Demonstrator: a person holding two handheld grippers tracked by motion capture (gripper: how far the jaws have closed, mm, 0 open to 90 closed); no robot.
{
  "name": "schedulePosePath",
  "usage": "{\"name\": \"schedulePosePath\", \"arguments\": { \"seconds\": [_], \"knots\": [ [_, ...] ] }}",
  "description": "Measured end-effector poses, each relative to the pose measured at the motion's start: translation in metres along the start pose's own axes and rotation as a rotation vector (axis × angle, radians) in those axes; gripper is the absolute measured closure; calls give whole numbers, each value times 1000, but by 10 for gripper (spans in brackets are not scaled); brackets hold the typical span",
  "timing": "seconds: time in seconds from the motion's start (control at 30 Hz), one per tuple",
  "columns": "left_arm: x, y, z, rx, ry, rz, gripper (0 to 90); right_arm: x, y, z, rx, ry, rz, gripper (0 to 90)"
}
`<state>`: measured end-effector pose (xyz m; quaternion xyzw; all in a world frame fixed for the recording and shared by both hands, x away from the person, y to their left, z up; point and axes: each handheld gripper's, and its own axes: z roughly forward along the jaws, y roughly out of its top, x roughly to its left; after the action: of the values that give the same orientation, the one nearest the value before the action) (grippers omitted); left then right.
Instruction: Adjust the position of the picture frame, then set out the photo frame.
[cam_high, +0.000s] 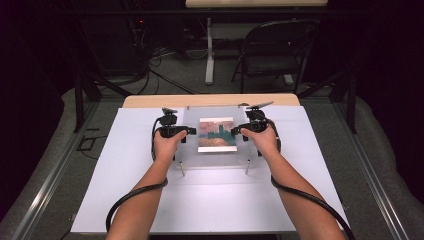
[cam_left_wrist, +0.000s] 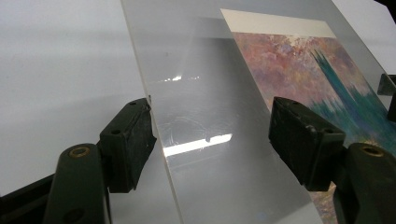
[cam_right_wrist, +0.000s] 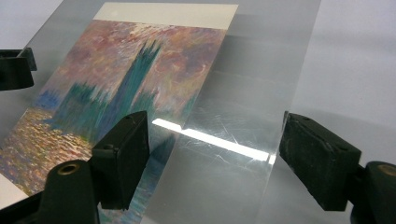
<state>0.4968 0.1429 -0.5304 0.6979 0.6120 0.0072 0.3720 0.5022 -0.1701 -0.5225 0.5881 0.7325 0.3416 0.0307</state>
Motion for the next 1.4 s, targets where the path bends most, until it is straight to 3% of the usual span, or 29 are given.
{"name": "schedulePosePath", "arguments": {
  "seconds": [0.57,1.4],
  "knots": [
    [-1,2,-5,-4,-3,-15,361,2,0,-4,-6,-11,-8,247],
    [-10,3,-32,-50,-4,23,445,15,-2,-29,-65,-35,-76,302]
  ]
}}
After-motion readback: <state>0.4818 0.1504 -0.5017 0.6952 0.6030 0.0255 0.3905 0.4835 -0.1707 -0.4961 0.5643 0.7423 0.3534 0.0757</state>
